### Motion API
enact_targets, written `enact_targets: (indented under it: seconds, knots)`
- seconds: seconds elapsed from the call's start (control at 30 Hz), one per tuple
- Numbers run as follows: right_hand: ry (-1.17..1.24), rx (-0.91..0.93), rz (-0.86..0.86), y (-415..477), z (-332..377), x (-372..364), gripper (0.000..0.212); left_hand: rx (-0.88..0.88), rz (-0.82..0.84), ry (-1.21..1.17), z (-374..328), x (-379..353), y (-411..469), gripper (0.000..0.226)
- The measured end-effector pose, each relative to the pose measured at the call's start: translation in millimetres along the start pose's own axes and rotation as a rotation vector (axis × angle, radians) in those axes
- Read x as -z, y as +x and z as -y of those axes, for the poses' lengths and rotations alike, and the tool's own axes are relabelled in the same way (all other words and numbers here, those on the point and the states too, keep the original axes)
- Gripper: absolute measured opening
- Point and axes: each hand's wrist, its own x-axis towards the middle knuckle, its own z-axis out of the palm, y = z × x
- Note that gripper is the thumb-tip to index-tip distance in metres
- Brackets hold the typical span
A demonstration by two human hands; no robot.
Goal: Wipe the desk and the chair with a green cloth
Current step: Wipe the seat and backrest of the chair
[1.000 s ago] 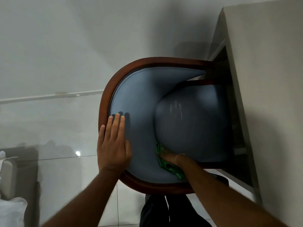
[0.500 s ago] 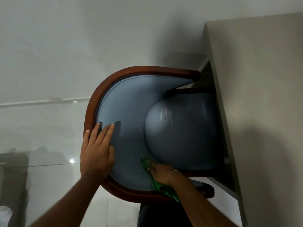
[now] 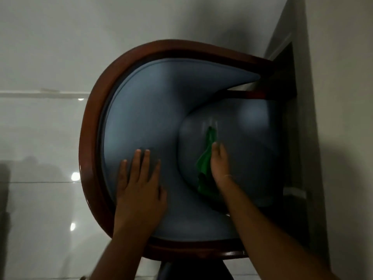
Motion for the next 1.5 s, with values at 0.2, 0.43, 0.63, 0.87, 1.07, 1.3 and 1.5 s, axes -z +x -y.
enact_targets:
  seconds: [0.2,0.43,0.63,0.87,1.07,1.3,1.5]
  knots:
    - [-0.842,0.474,-0.037,105,-9,2,0.065,0.010,-0.048,-0.030,2,-11,1,0.065]
    - [-1.259,0.966,0.209,76,-58,-58,0.074,0.053,-0.049,-0.045,0,-13,4,0.064]
    - [-1.430,1.064,0.364,58,-87,-35,0.074,0.053,-0.038,-0.054,-8,-11,5,0.065]
    - [-1.273,0.929,0.223,103,-25,-42,0.071,0.033,-0.055,-0.025,-5,-16,8,0.063]
    - [-1.150,0.496,-0.227,178,16,29,0.076,0.038,-0.048,-0.002,-4,-18,5,0.062]
    - [-1.144,0.340,-0.352,121,-52,92,0.076,0.085,0.027,-0.036,-16,-14,15,0.063]
    - [-1.365,1.007,0.297,37,-116,16,0.073,0.089,0.056,-0.037,-22,-13,23,0.066]
